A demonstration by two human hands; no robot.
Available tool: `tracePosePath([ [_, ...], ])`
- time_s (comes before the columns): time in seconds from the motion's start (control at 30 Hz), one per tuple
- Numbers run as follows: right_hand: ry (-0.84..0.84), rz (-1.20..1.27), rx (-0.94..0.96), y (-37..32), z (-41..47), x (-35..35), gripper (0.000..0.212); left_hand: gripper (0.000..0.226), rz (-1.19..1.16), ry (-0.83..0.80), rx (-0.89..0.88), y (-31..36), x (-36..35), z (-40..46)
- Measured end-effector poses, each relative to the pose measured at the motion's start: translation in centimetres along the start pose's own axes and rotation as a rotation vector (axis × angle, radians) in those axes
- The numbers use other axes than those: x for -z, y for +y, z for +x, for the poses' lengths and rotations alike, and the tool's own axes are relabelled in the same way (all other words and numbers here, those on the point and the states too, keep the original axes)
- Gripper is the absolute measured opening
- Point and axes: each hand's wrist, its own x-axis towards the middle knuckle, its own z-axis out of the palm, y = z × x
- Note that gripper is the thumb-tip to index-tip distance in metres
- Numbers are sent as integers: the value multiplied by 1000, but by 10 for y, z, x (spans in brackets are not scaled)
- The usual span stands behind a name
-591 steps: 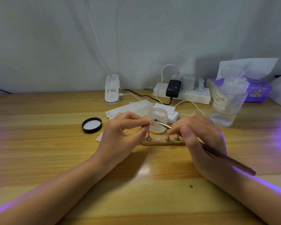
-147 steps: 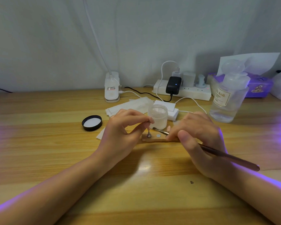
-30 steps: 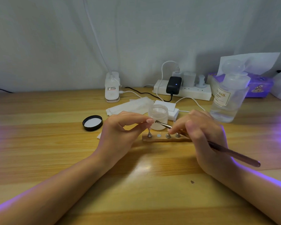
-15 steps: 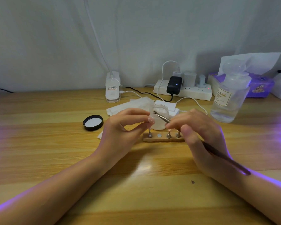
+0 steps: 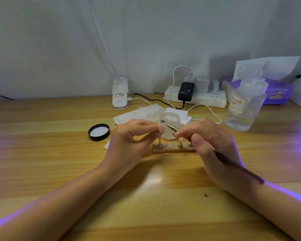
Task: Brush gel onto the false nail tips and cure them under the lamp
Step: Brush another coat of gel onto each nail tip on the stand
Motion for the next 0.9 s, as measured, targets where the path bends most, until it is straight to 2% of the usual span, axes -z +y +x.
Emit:
tracePosePath([
  [0.2,0,60,29,2,-1,1,44,27,2,5,-4,-3,0,-1],
  [0.37,37,32,26,-2,0,1,34,24,-5,-14,1,-1,0,-1],
  [0.53,-7,-26,0,0,0,0,33,22,-1,-23,16,0,0,0],
  [0.67,21,53,46,2,-1,-1,51,24,3,-21,30,1,0,0],
  [0.8,49,26,6,1,0,0,34,23,19,-27,19,1,0,-1],
  [0.9,11,-6,-21,2,-1,0,34,26,37,-24,15,0,0,0],
])
